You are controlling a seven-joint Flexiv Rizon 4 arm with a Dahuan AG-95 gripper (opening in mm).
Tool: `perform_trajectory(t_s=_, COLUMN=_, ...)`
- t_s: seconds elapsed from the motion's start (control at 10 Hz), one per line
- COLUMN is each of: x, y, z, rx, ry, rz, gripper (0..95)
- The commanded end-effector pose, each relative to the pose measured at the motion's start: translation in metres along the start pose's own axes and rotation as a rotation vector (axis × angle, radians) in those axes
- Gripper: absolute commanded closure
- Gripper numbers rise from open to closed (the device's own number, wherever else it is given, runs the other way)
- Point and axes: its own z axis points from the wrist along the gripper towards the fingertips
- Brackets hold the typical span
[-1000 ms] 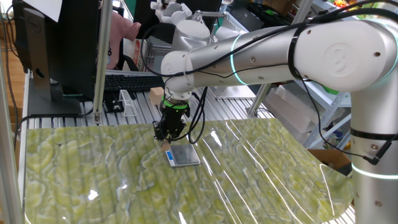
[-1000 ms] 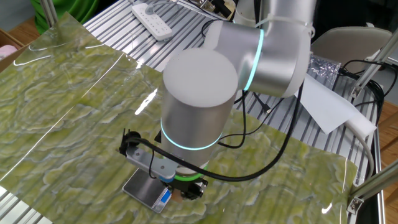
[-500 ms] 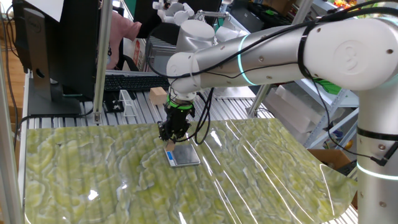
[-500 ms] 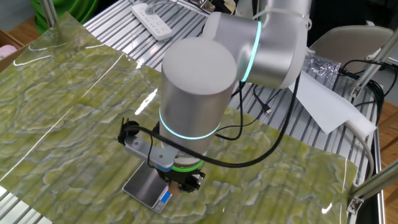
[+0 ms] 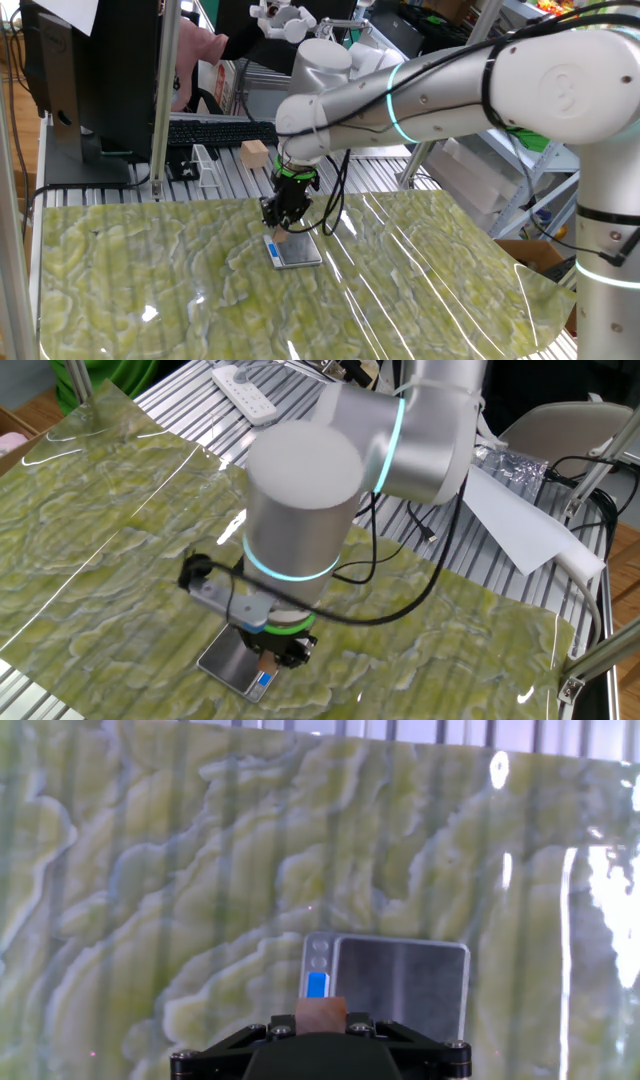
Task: Place the block on the scale
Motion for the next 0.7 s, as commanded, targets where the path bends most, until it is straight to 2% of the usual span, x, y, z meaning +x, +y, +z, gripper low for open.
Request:
perform_trajectory(t_s=0.1, x=-0.003, y=-0.005, z=0.003, rx=-0.009, ry=0.011, rz=-0.011, gripper=95.0)
perform_trajectory(t_s=0.3, x=-0.003, y=-0.01, z=0.004, rx=-0.01, ry=0.01, rz=-0.016, gripper=95.0)
perform_trajectory(t_s=0.4, x=-0.002, y=-0.018, z=0.006, rx=-0.017, ry=0.009, rz=-0.022, gripper=95.0)
perform_trajectory(t_s=0.6, x=-0.004, y=-0.025, z=0.004, rx=-0.021, ry=0.01, rz=-0.027, gripper=95.0)
perform_trajectory(t_s=0.7, x=-0.004, y=-0.029, z=0.004, rx=-0.034, ry=0.008, rz=-0.024, gripper=95.0)
